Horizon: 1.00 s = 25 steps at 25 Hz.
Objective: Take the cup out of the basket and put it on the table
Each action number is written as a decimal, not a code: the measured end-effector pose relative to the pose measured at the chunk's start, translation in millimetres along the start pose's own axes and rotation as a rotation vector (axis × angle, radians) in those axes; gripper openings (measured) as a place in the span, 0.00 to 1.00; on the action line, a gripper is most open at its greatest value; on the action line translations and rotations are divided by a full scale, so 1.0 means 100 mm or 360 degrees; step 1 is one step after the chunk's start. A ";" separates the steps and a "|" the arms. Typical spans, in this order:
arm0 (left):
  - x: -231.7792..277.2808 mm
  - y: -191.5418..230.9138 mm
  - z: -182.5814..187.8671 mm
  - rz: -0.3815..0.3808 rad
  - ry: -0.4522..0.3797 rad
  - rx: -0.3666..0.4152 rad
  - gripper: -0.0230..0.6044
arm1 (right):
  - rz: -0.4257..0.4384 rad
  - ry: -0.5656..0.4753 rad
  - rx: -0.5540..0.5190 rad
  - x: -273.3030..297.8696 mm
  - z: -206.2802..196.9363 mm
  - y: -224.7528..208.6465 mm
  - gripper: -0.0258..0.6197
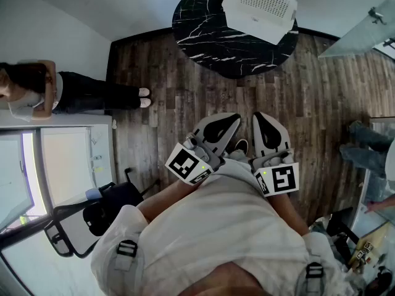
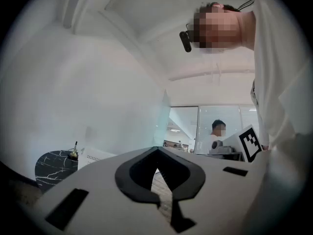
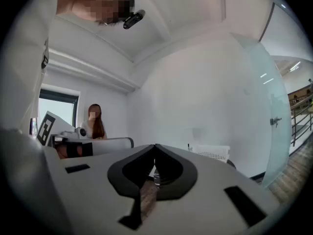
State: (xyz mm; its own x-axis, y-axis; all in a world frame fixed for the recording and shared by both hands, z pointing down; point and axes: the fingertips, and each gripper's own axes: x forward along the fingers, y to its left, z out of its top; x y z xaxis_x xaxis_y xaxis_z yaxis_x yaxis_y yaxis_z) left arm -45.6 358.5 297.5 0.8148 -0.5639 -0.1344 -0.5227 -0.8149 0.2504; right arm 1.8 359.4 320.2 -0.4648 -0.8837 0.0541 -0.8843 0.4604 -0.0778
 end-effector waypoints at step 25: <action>0.93 -0.64 -0.47 -0.0025 0.0115 -0.0033 0.05 | -0.0024 -0.0042 0.0173 -0.62 -0.14 -0.98 0.05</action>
State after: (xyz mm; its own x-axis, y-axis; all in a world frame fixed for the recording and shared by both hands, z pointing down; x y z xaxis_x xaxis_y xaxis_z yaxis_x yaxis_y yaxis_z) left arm 75.2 365.0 313.6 0.8391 -0.5396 -0.0689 -0.5052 -0.8201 0.2688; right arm 117.4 370.5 338.6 -0.4486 -0.8932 0.0298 -0.8807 0.4362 -0.1847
